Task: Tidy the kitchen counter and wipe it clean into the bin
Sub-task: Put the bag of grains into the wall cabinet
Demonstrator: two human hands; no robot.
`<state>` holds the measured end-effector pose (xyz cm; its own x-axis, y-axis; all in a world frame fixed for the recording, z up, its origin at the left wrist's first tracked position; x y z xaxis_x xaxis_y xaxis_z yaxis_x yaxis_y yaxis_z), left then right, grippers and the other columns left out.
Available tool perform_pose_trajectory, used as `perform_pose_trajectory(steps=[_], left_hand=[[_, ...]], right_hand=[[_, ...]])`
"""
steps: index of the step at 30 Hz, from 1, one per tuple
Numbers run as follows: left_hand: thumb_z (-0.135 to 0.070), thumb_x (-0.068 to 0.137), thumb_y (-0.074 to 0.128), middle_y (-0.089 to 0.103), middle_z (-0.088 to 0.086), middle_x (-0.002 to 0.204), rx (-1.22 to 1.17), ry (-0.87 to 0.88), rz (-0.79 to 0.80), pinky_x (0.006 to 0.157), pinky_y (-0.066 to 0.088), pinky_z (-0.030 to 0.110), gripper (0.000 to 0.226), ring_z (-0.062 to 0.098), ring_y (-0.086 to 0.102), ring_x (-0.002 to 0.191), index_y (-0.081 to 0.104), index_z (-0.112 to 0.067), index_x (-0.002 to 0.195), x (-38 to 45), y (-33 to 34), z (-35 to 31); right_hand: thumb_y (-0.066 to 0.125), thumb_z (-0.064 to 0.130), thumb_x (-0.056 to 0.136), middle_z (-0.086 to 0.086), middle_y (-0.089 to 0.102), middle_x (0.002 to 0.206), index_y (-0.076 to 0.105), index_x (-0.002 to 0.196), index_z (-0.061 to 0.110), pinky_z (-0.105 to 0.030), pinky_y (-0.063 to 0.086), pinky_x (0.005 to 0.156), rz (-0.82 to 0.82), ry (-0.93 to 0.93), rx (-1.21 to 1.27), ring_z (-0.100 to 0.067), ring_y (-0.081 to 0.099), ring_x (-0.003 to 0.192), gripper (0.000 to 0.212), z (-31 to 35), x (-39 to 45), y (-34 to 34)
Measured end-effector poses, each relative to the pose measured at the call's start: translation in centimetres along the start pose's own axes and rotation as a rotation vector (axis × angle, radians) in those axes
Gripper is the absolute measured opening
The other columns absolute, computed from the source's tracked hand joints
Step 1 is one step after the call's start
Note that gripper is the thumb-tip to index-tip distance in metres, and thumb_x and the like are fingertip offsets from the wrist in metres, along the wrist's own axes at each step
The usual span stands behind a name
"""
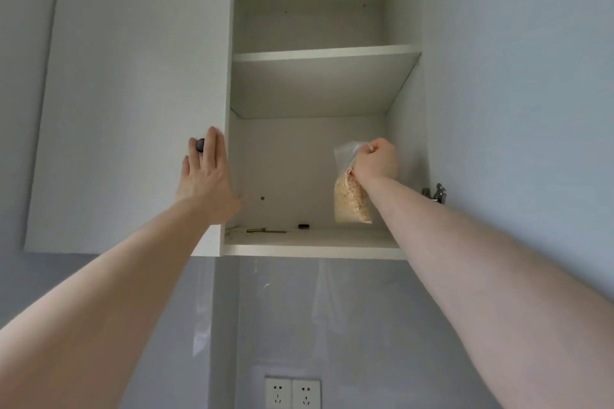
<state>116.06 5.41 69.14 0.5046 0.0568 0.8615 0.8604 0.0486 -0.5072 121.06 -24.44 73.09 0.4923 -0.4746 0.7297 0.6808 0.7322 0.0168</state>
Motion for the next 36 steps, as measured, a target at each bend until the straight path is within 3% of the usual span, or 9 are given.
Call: perform_pose_trajectory(steps=[3,9,16,23,31,36], left_hand=[[-0.044,0.071,0.070,0.006,0.006,0.151,0.080,0.018,-0.036,0.110,0.038,0.044,0.115,0.038,0.021,0.132,0.000,-0.001,0.152,0.1,0.2,0.1],[-0.045,0.086,0.068,-0.028,0.012,0.158,0.209,0.005,0.039,0.123,0.023,0.044,0.127,0.047,-0.008,0.150,-0.030,0.002,0.150,0.3,1.0,0.4],[-0.047,0.087,0.068,-0.034,0.014,0.157,0.221,-0.011,0.060,0.125,0.019,0.046,0.129,0.049,-0.012,0.151,-0.034,0.002,0.149,0.0,1.0,0.1],[-0.048,0.087,0.069,-0.035,0.014,0.158,0.223,-0.025,0.072,0.125,0.018,0.046,0.131,0.049,-0.013,0.151,-0.037,0.001,0.147,-0.2,0.6,0.0],[-0.047,0.086,0.069,-0.037,0.013,0.157,0.214,-0.030,0.079,0.125,0.018,0.047,0.132,0.049,-0.014,0.151,-0.039,0.000,0.146,-0.2,0.7,0.0],[-0.048,0.086,0.069,-0.038,0.013,0.157,0.204,-0.034,0.093,0.126,0.017,0.047,0.133,0.048,-0.015,0.151,-0.040,0.000,0.145,-0.3,0.7,0.0]], right_hand=[[0.050,0.014,0.099,-0.020,0.070,0.113,0.066,0.106,0.002,-0.035,0.049,0.083,0.044,0.021,-0.145,-0.037,0.064,0.109,0.022,-1.3,1.2,0.0],[0.062,0.013,0.092,-0.021,0.069,0.118,0.069,0.112,-0.002,-0.035,0.055,0.087,0.253,-0.118,-0.652,-0.036,0.067,0.112,0.027,-3.1,1.9,0.1],[0.061,0.007,0.091,-0.017,0.069,0.122,0.069,0.114,0.002,-0.036,0.054,0.091,0.223,-0.250,-0.975,-0.033,0.066,0.116,0.025,-2.3,3.7,-2.2],[0.057,-0.001,0.093,-0.018,0.068,0.121,0.067,0.114,0.000,-0.037,0.054,0.090,0.184,-0.319,-1.016,-0.033,0.066,0.114,0.024,-2.4,3.6,-2.2],[0.065,0.010,0.089,-0.020,0.069,0.112,0.057,0.115,0.005,-0.039,0.052,0.083,0.091,-0.332,-0.809,-0.040,0.066,0.107,0.028,-1.9,3.0,-2.5],[0.066,0.009,0.087,-0.018,0.067,0.117,0.057,0.118,0.005,-0.039,0.054,0.085,0.135,-0.295,-0.823,-0.038,0.065,0.112,0.033,-2.8,2.6,-2.4]])
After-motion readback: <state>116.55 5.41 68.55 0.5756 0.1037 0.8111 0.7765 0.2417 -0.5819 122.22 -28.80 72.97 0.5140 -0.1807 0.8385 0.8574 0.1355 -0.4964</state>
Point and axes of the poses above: each hand's wrist, its own x-axis towards the middle knuckle, its own y-axis out of the palm, z = x × y, the point moved 4 cm from there along x, towards the middle knuckle
